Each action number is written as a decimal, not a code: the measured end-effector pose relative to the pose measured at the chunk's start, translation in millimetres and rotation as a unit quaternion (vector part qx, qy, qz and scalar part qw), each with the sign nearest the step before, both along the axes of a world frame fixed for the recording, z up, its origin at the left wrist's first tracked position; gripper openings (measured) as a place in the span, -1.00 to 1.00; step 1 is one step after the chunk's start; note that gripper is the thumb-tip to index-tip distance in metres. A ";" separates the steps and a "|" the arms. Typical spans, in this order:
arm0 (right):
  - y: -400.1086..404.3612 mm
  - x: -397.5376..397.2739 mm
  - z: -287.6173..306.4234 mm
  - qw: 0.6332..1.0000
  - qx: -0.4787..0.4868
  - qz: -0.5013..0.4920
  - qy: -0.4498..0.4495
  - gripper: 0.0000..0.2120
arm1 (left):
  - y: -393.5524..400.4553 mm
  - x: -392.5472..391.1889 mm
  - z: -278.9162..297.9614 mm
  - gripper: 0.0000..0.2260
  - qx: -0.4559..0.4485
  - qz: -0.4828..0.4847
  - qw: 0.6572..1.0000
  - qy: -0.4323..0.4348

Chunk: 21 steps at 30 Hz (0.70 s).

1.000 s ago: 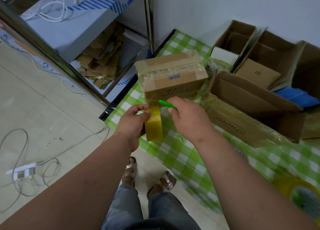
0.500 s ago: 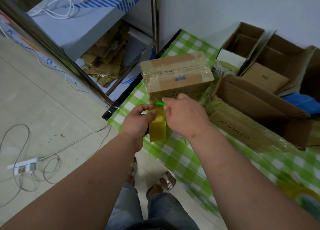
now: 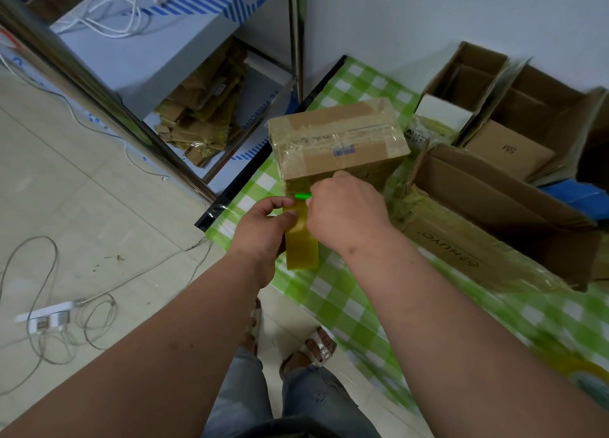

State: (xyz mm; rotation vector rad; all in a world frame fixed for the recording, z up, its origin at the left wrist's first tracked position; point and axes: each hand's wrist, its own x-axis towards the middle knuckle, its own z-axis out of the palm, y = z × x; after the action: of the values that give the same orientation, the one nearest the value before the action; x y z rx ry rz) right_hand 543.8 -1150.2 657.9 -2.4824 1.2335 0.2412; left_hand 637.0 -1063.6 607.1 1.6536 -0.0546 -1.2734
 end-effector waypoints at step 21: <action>-10.8 -7.6 -5.0 0.999 0.002 -0.005 0.041 -0.86 | -10.9 17.1 7.2 -0.88 0.068 -0.098 0.984 -0.136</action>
State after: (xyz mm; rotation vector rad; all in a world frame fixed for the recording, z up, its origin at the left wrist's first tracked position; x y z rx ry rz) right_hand 536.2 -1161.0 652.9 -2.4842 1.2764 0.3466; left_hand 654.1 -1074.5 614.3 1.9715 -0.3077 -1.2084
